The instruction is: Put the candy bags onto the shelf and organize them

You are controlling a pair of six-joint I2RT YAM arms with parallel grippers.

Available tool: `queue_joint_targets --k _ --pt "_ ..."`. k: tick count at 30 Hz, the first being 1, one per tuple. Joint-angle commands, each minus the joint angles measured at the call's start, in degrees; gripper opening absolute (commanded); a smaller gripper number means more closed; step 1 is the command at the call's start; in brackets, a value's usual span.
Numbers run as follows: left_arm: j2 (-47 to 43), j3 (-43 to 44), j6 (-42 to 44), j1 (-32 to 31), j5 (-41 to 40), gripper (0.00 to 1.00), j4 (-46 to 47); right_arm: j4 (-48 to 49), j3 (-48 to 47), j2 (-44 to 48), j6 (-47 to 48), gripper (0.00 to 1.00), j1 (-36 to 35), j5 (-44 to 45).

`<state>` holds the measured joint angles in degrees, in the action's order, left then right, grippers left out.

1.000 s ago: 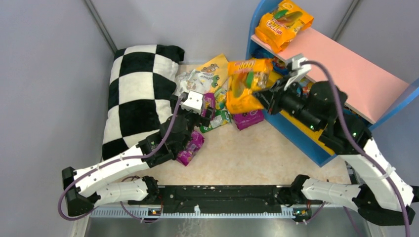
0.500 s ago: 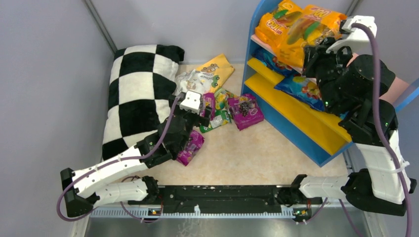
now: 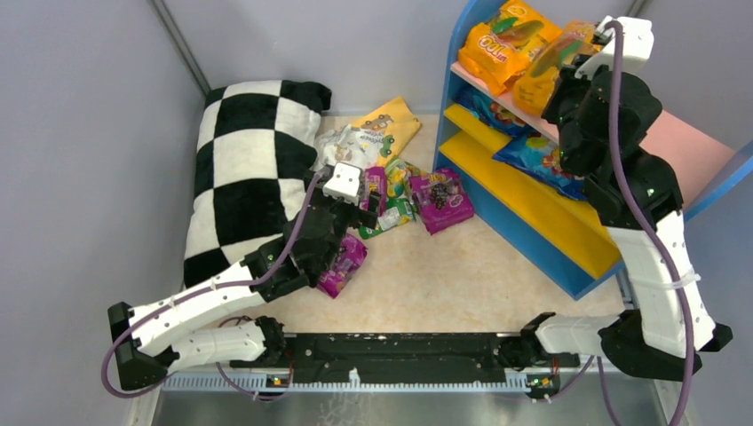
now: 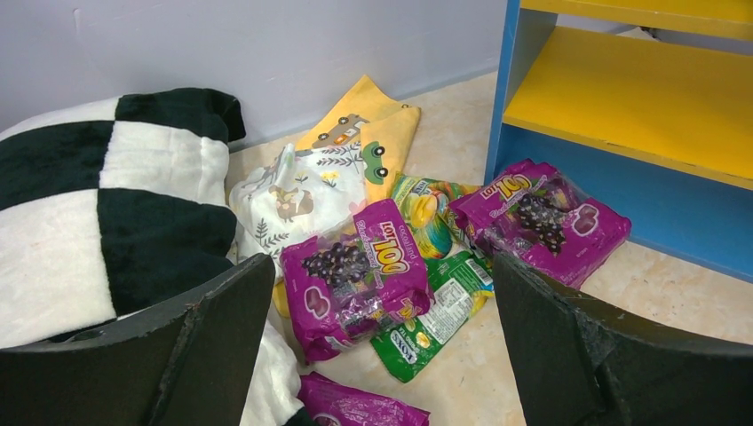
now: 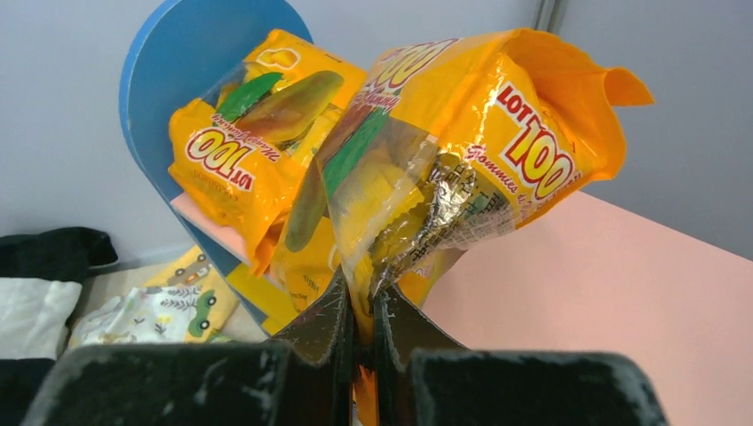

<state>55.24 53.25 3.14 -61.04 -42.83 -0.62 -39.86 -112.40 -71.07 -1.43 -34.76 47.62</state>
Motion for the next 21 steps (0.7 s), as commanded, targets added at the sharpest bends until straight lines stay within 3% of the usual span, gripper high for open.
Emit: queue_joint_targets --k 1,5,9,21 --pt "-0.3 2.2 -0.3 0.1 0.4 0.98 1.0 3.1 -1.2 2.8 -7.5 0.0 6.1 -11.0" --pt "0.0 2.4 -0.5 0.1 0.5 0.98 0.9 1.5 -0.4 2.5 -11.9 0.0 13.7 -17.9" --pt "-0.1 2.4 -0.5 0.1 0.3 0.98 0.9 1.8 3.0 3.0 -16.9 0.0 23.8 -30.4" --pt "0.6 2.6 -0.2 0.1 0.4 0.98 0.9 3.6 7.3 6.6 -22.3 0.0 29.8 -40.0"
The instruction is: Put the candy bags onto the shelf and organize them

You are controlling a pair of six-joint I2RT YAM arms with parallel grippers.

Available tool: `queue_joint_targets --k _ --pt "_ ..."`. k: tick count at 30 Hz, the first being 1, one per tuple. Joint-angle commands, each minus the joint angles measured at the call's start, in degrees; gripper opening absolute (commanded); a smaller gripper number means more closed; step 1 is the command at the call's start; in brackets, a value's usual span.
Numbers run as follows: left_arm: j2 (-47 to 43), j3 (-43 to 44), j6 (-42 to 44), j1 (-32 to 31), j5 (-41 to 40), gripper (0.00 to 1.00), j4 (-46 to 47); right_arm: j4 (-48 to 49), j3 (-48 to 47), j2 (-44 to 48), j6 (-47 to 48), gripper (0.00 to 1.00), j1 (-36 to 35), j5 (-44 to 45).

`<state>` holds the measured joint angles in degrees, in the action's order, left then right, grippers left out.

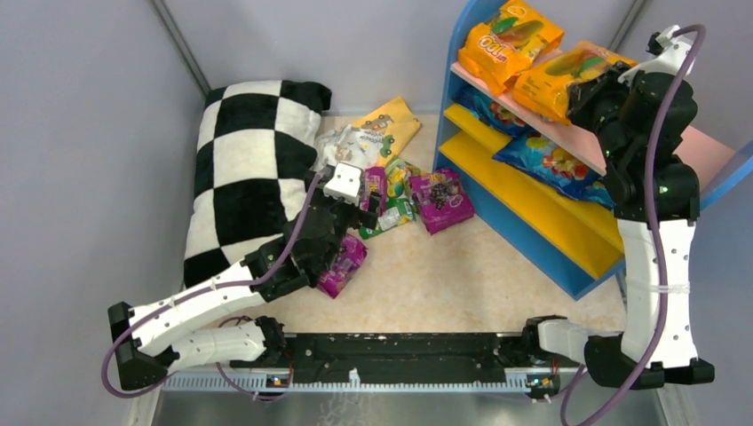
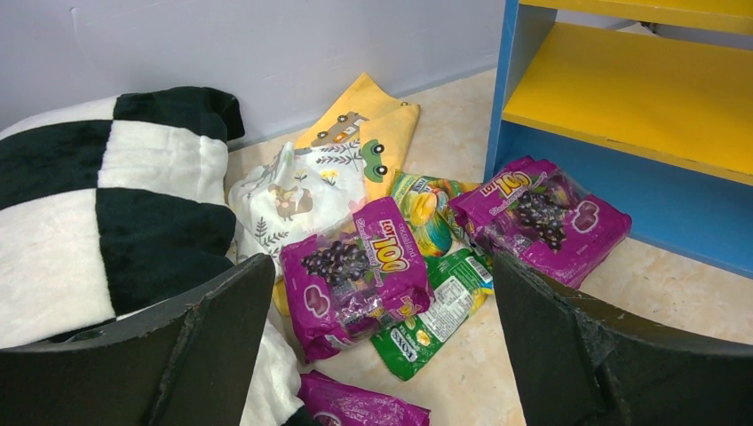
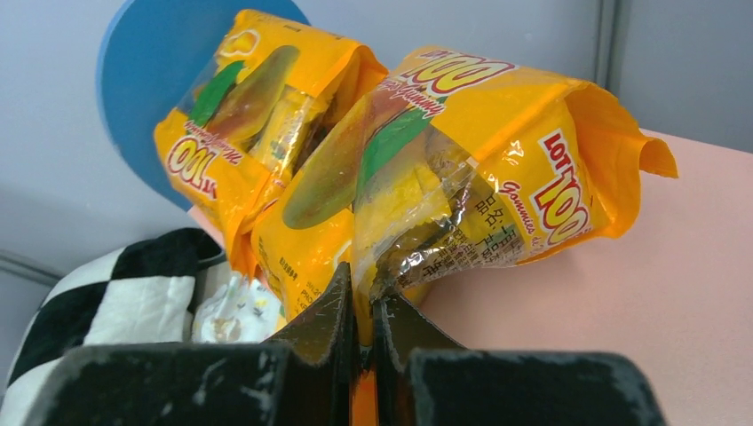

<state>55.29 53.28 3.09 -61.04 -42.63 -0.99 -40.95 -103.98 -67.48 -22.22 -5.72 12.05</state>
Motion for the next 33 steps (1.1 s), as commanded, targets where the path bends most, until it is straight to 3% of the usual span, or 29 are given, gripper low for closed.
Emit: queue_joint_targets --k 1,5,12,17,21,33 --pt "0.7 2.6 -0.2 0.1 0.2 0.98 1.3 4.7 -1.0 3.2 -1.3 0.0 0.8 -4.1" --pt "1.0 2.9 -0.4 0.1 0.6 0.98 1.2 5.4 0.3 3.2 -0.3 0.0 1.1 -3.1" --pt "1.2 2.9 -0.2 0.1 0.3 0.98 1.3 7.8 2.9 2.7 -1.5 0.0 4.5 -8.5" --pt "1.3 3.0 -0.2 0.1 0.4 0.98 1.3 9.2 4.2 1.0 -5.0 0.0 13.6 -21.9" --pt "1.3 3.1 -0.2 0.1 0.4 0.98 0.5 10.8 5.5 0.2 -6.6 0.0 15.8 -28.9" --pt "1.7 3.3 -0.4 0.1 0.6 0.98 -0.6 11.8 6.3 0.5 -7.6 0.0 18.1 -33.7"
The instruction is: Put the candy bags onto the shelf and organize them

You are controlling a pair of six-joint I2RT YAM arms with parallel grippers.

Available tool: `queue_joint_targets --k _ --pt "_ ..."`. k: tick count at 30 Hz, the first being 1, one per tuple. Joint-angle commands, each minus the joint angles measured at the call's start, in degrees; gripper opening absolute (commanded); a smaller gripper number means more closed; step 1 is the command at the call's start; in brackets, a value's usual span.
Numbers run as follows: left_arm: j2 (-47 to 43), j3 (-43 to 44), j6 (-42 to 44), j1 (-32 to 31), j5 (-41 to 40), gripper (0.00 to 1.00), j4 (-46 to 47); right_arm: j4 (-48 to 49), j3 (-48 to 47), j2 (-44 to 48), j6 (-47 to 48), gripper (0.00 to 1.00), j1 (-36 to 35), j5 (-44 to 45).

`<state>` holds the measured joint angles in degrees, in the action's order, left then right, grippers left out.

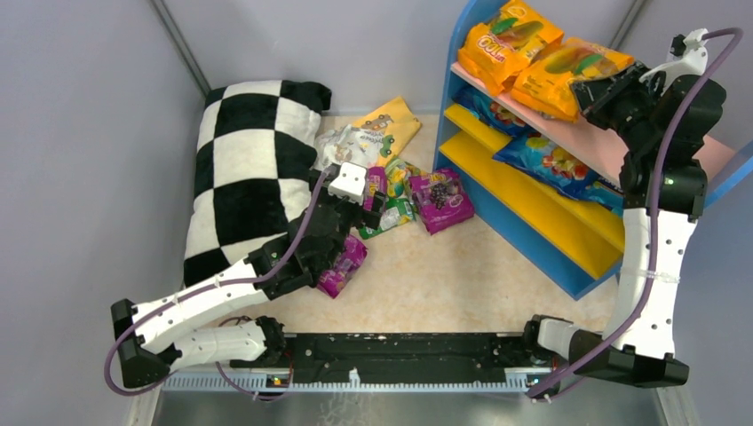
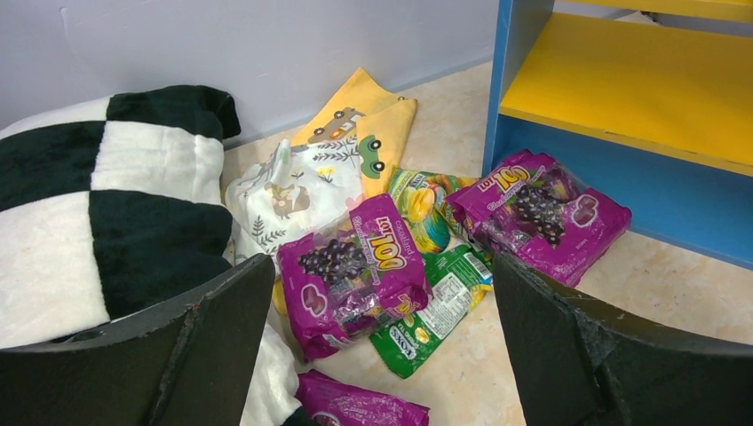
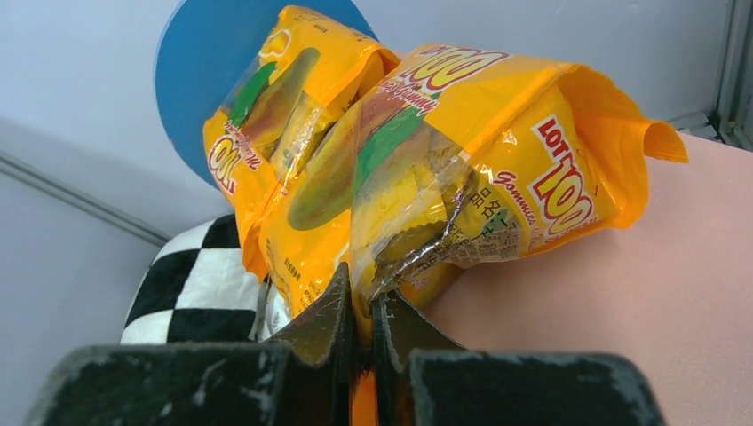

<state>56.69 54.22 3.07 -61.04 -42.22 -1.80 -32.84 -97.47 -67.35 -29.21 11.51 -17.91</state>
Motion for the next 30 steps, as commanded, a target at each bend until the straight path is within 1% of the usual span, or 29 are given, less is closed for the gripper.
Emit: queue_joint_targets --k 1,5,8,14,18,20,23,26,28,30 --pt "0.3 2.4 -0.4 0.1 0.2 0.98 0.1 4.0 -0.2 -0.2 -0.6 0.0 1.1 -5.0" --pt "0.3 2.4 -0.4 0.1 0.0 0.98 0.0 5.4 0.7 -0.9 -1.6 0.0 1.1 -8.1" --pt "0.3 2.5 -0.3 0.1 -0.1 0.98 0.1 5.7 1.3 -1.0 -1.6 0.0 1.2 -8.5" --pt "0.4 2.6 -0.7 0.1 0.3 0.98 -0.1 5.0 1.9 -1.7 3.4 0.0 1.2 -4.4" --pt "0.4 2.6 -0.6 0.1 0.1 0.98 -0.1 4.9 2.3 -2.4 4.4 0.07 1.2 -5.0" --pt "0.4 2.5 -0.7 0.0 0.1 0.98 -0.1 4.8 2.4 -2.4 4.5 0.12 1.2 -5.3" --pt "0.7 2.6 -0.6 0.1 0.1 0.98 -0.1 4.2 2.4 -1.6 4.7 0.24 1.2 -4.2" --pt "0.8 2.6 -0.5 0.1 0.1 0.98 -0.2 2.0 1.7 -0.2 5.4 0.38 1.2 -0.4" --pt "1.0 2.6 -0.7 0.1 0.2 0.98 -0.2 0.0 0.6 0.9 6.3 0.51 1.2 3.5" --pt "1.0 2.6 -0.7 0.1 0.1 0.98 -0.4 -1.5 0.1 2.8 7.4 0.61 1.2 6.8"
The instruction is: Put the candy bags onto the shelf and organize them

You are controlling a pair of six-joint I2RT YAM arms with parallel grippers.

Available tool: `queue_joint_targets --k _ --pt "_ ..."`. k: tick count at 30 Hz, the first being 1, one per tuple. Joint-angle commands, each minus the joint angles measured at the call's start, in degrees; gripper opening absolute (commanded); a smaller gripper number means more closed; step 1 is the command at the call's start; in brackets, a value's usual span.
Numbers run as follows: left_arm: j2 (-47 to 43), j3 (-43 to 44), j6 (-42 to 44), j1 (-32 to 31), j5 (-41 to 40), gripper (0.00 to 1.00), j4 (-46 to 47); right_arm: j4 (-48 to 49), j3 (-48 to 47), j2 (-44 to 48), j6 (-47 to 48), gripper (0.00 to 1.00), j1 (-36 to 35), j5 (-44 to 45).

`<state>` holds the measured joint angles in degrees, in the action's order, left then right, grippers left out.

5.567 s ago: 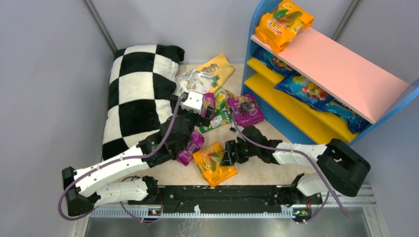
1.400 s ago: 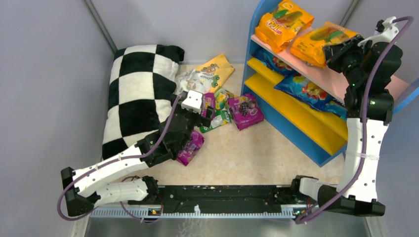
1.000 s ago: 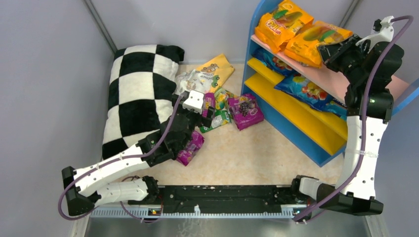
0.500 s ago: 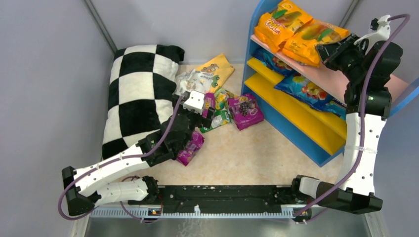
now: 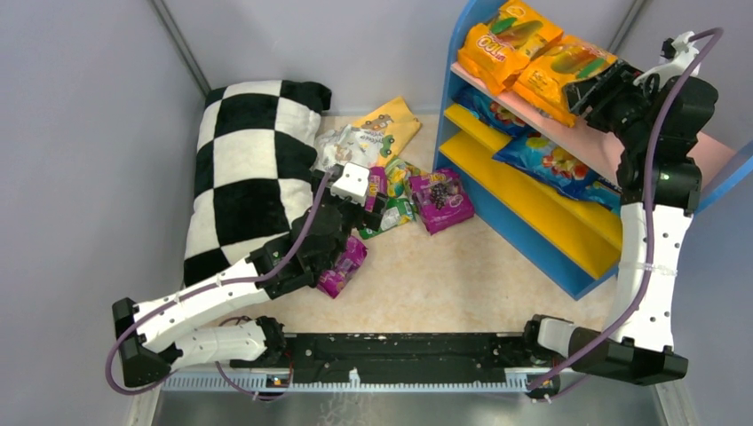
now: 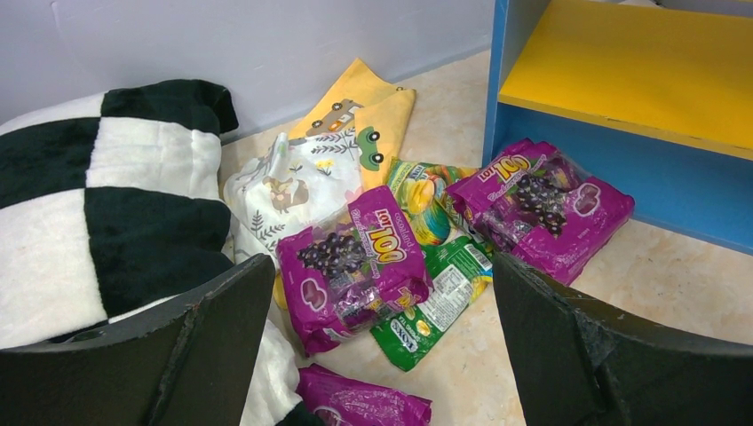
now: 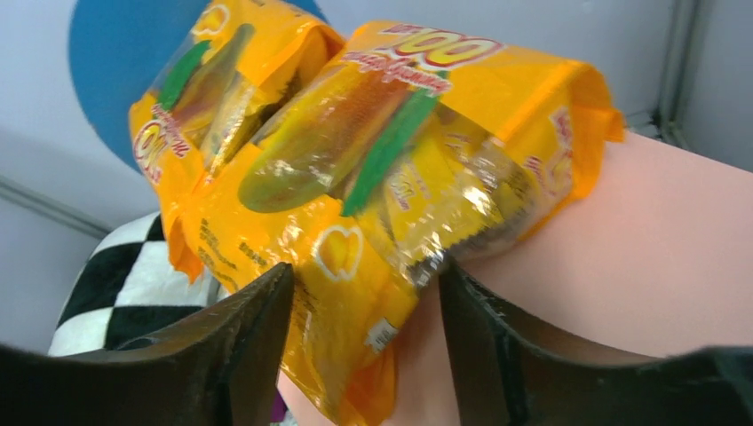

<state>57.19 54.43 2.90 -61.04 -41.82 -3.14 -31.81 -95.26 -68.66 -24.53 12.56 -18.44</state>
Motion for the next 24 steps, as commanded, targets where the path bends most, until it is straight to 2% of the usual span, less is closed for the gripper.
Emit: queue_joint_targets --k 1,4,10,15,17,18,20,22,24 --pt "0.5 2.4 -0.6 0.1 -0.3 0.98 1.0 -3.0 -2.1 5.2 3.1 0.67 0.2 8.9" --pt "0.3 2.3 -0.6 0.1 -0.4 0.98 1.0 -4.1 -2.6 7.2 4.3 0.8 -0.2 11.3" --pt "0.2 2.4 -0.2 0.1 -1.3 0.98 1.1 -5.3 -5.5 9.1 7.8 0.82 -7.7 9.2" --pt "-1.2 1.7 0.4 0.1 -2.5 0.98 2.2 4.1 -0.7 16.1 11.0 0.83 -12.0 -1.3" --pt "-1.8 1.3 0.6 0.1 -2.8 0.98 2.7 9.0 2.4 16.6 9.1 0.83 -14.3 -12.0" --pt "-2.0 1.1 0.8 0.1 -3.1 0.98 2.7 15.5 5.1 17.1 6.6 0.84 -15.9 -20.6" --pt "-2.6 1.0 1.0 0.1 -4.1 0.98 2.7 26.8 11.3 17.5 -1.1 0.87 -18.9 -30.0" --pt "-3.6 0.4 1.0 0.1 -5.1 0.98 4.6 33.4 16.0 18.0 -6.6 0.89 -22.3 -32.7" --pt "-5.2 -0.6 1.3 0.1 -5.8 0.98 6.0 32.1 19.2 18.9 -4.8 0.9 -27.5 -28.7"
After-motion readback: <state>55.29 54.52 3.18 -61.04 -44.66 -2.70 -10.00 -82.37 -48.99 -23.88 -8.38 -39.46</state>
